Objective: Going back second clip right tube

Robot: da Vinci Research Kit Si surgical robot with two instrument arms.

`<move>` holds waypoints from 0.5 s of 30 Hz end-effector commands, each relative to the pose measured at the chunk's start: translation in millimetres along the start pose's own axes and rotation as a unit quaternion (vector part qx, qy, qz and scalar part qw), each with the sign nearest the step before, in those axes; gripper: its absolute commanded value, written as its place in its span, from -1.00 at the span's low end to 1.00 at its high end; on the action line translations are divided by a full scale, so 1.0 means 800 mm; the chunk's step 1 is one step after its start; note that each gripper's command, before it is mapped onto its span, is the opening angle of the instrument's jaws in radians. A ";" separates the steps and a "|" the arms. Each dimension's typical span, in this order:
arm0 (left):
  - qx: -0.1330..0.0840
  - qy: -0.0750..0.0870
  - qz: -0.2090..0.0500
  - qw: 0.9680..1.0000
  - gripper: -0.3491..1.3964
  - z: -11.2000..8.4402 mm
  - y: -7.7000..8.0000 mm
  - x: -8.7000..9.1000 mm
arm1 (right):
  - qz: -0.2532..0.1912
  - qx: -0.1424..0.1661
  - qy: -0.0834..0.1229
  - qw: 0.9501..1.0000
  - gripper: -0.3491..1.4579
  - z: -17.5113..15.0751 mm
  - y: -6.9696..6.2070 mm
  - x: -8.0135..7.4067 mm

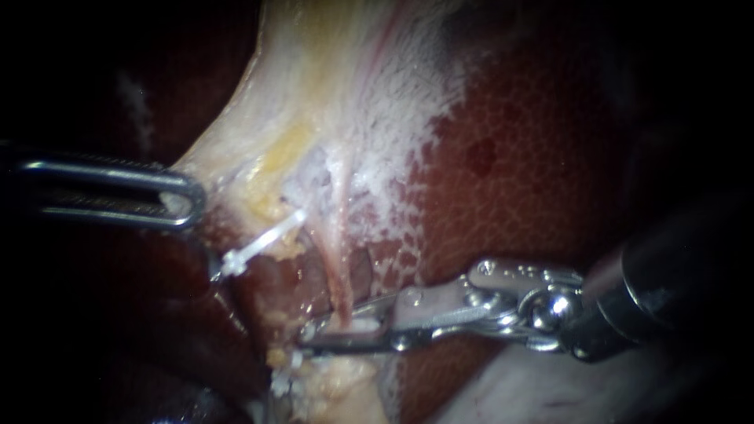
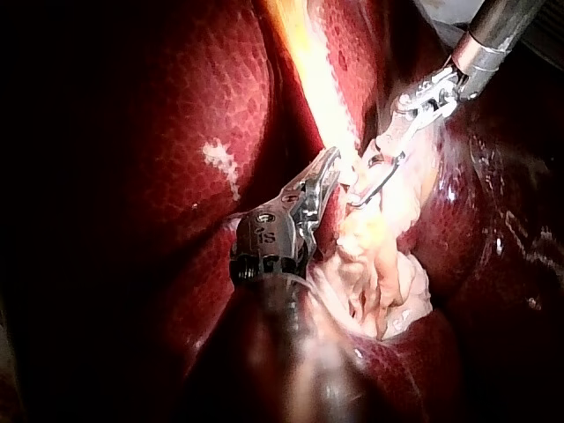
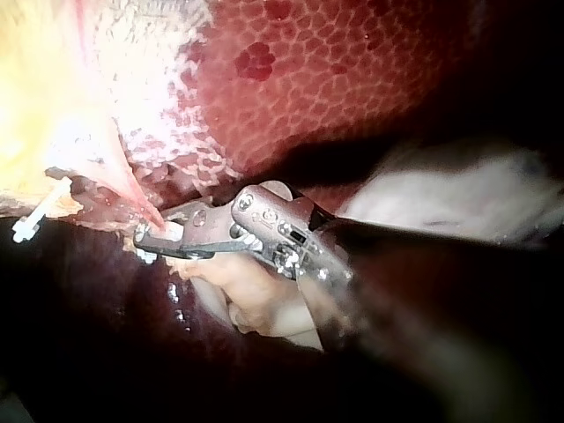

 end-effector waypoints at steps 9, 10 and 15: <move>0.000 0.000 0.000 1.000 -1.00 0.0000 0.0000 0.0000 | -0.001 0.001 -0.001 1.000 -1.00 0.0000 0.0000 0.0000; 0.000 0.000 0.000 1.000 -1.00 0.0001 0.0000 0.0001 | -0.001 0.002 -0.001 1.000 -1.00 0.0000 0.0000 0.0000; 0.000 0.000 0.000 1.000 -1.00 0.0000 0.0000 0.0001 | -0.002 0.004 -0.003 1.000 -1.00 0.0000 0.0000 0.0000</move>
